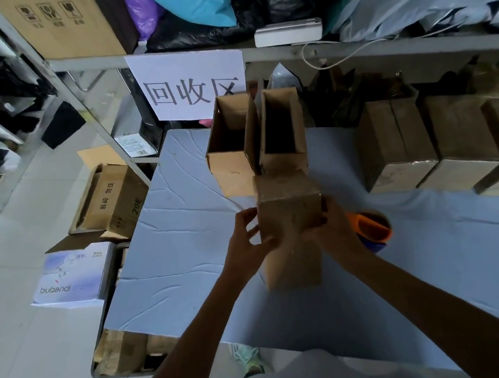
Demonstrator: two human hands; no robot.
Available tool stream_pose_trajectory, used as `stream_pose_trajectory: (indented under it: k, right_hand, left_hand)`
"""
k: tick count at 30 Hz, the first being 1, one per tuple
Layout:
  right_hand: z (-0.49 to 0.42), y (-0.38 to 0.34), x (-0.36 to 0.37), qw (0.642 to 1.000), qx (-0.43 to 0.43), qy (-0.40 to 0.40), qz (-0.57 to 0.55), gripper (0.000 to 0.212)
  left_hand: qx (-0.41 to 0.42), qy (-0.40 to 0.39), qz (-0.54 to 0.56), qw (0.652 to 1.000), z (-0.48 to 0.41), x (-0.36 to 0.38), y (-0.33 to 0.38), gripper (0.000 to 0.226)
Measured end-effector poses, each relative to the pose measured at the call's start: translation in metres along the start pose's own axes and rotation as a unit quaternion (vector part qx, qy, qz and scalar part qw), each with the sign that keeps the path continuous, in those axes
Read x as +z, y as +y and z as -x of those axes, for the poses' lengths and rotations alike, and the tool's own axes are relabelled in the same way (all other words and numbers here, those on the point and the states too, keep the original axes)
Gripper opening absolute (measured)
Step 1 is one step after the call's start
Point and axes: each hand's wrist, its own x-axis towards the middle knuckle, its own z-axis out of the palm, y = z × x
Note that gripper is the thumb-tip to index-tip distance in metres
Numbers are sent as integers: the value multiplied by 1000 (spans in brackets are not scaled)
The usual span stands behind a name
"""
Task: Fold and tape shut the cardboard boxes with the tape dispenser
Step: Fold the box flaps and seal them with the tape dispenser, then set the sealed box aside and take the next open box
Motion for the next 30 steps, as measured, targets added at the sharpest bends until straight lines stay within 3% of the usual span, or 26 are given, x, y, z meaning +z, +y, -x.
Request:
stream_pose_trajectory:
  k: [5,11,18,23,26,30]
  right_hand:
    - [17,-8,-16,995,-27,89,-44,44]
    - [26,-21,-68,983,-54,173,-28,43]
    - [14,-28,-121,963,-57,255,-74,42]
    - [-10,-30,-139,969,-56,236,-53,34]
    - [-25,-29,-143,973,-76,218,-17,42]
    - [-57,-33,-150,980,-87,174,-42,57]
  left_hand:
    - [49,-3,-13,999,3,4,10,57]
    - [80,-60,30,995,-14,42,49,47]
    - [25,-117,84,989,-43,83,87,53]
    - [29,-86,79,993,-67,94,96,49]
    - [10,-83,98,992,-86,94,102,50]
    - [11,-71,109,991,-113,100,116,69]
